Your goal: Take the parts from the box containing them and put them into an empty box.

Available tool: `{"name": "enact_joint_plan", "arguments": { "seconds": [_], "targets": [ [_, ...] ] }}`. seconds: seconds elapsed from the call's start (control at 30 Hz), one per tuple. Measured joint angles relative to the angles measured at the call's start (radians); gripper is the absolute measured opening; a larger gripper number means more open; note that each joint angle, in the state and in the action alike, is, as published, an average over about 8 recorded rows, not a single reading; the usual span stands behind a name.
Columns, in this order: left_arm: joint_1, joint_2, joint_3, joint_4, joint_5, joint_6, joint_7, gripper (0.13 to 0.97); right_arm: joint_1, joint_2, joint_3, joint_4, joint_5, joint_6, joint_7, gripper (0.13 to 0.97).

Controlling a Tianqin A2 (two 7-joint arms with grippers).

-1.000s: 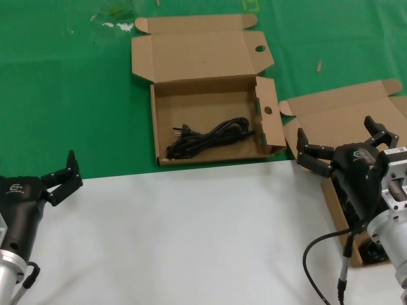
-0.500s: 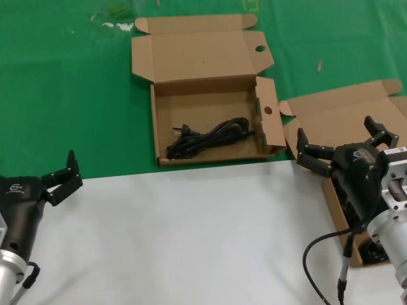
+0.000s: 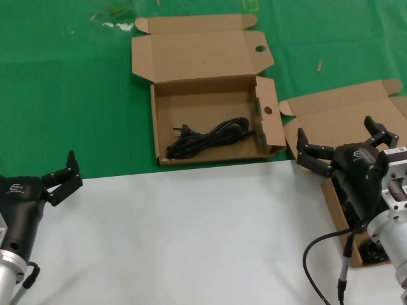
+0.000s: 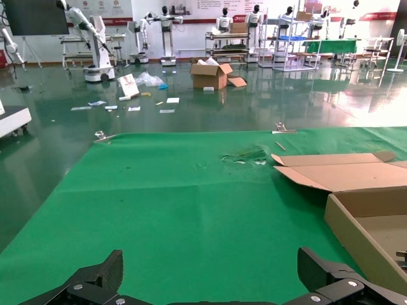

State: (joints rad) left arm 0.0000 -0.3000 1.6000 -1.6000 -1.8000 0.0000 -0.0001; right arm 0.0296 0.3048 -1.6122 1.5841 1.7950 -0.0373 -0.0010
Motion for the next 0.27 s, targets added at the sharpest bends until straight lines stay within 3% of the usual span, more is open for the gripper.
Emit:
{"name": "enact_joint_plan", "arguments": {
  "seconds": [0.27],
  "targets": [
    [0.000,0.000,0.000,0.000,0.000,0.000,0.000,0.966,0.000,0.000,0.000,0.000,0.000,0.000,0.000,0.966]
  ]
}}
